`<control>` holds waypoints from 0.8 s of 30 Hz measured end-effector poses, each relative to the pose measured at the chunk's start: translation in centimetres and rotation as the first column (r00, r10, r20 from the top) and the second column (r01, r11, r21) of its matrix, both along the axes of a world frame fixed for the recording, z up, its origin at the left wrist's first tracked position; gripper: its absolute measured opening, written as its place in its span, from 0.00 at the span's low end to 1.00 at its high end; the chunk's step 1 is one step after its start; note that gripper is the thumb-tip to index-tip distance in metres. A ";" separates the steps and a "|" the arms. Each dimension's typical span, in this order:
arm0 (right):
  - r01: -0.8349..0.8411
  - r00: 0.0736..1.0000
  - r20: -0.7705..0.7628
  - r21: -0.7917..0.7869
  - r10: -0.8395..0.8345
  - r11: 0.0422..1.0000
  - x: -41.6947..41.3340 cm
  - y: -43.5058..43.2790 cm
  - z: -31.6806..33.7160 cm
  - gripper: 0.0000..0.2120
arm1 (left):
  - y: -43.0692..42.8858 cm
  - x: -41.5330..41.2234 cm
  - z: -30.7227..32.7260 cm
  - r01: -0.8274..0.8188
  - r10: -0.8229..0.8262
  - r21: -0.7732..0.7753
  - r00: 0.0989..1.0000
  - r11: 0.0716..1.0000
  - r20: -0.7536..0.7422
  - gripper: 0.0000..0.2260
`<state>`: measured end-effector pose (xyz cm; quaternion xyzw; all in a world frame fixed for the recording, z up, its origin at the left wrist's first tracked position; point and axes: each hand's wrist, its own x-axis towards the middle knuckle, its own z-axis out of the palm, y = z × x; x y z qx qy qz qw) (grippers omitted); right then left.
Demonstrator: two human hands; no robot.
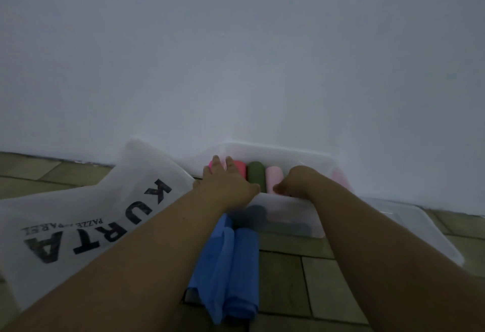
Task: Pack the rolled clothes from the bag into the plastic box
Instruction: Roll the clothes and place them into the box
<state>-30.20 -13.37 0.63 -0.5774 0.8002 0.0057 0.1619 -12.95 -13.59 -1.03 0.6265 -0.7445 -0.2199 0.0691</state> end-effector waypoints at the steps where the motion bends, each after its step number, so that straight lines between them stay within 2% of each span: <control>1: 0.006 1.000 0.010 0.003 -0.007 1.000 0.0 -0.1 -0.1 0.22 | 0.0 0.0 0.0 -0.002 0.002 -0.001 1.000 1.000 -0.002 0.45; 5: 0.123 0.983 0.150 -0.096 -0.108 0.988 0.0 0.1 -0.4 0.20 | 0.0 0.0 0.0 -0.012 0.012 0.000 1.000 1.000 -0.019 0.44; 7: 0.193 0.965 0.234 -0.324 -0.120 0.926 -0.1 0.6 -0.5 0.23 | 0.1 -0.1 0.0 -0.024 0.024 -0.005 0.999 1.000 -0.032 0.44; 8: 0.201 0.964 0.252 -0.498 -0.081 0.843 -0.1 1.3 -0.4 0.20 | 0.4 -0.2 0.1 -0.031 0.031 -0.017 0.999 0.999 -0.039 0.43; 10: 0.158 0.973 0.227 -0.800 0.049 0.579 0.2 3.5 -0.5 0.11 | 0.7 0.0 0.1 -0.036 0.034 -0.051 0.998 0.998 -0.049 0.42; 11: 0.131 0.972 0.206 -0.870 0.110 0.475 0.7 5.1 -0.8 0.08 | 1.0 0.2 0.3 -0.014 0.010 -0.066 0.998 0.998 -0.060 0.40; 12: 0.116 0.965 0.205 -0.891 0.162 0.438 1.4 6.8 -1.4 0.07 | 1.4 0.6 0.4 0.020 -0.026 -0.074 0.997 0.997 -0.078 0.39; 13: 0.101 0.953 0.222 -0.875 0.206 0.473 2.2 8.6 -2.5 0.07 | 2.0 1.2 0.6 0.048 -0.057 -0.077 0.991 0.996 -0.124 0.37; 14: 0.068 0.942 0.240 -0.821 0.236 0.567 3.1 10.3 -3.7 0.08 | 3.0 1.9 0.7 0.054 -0.070 -0.082 0.978 0.995 -0.199 0.36; 16: -0.091 0.927 0.248 -0.581 0.282 0.809 4.8 13.2 -6.3 0.14 | 5.7 3.5 1.0 0.031 -0.071 -0.116 0.931 0.993 -0.358 0.34; 17: -0.196 0.915 0.245 -0.424 0.320 0.884 5.3 14.0 -7.4 0.21 | 7.3 4.3 1.1 0.020 -0.082 -0.154 0.908 0.988 -0.412 0.33; 18: -0.290 0.900 0.240 -0.295 0.364 0.910 5.7 14.3 -8.1 0.29 | 9.1 5.2 1.1 0.010 -0.097 -0.192 0.887 0.981 -0.451 0.31; 20: -0.418 0.874 0.195 -0.169 0.446 0.893 6.1 14.4 -8.2 0.39 | 12.5 6.8 0.7 -0.001 -0.126 -0.240 0.849 0.971 -0.513 0.26; 24: -0.401 0.907 0.088 -0.123 0.412 0.908 6.9 14.7 -7.3 0.39 | 17.9 9.2 -0.8 0.009 -0.086 -0.142 0.837 0.990 -0.540 0.22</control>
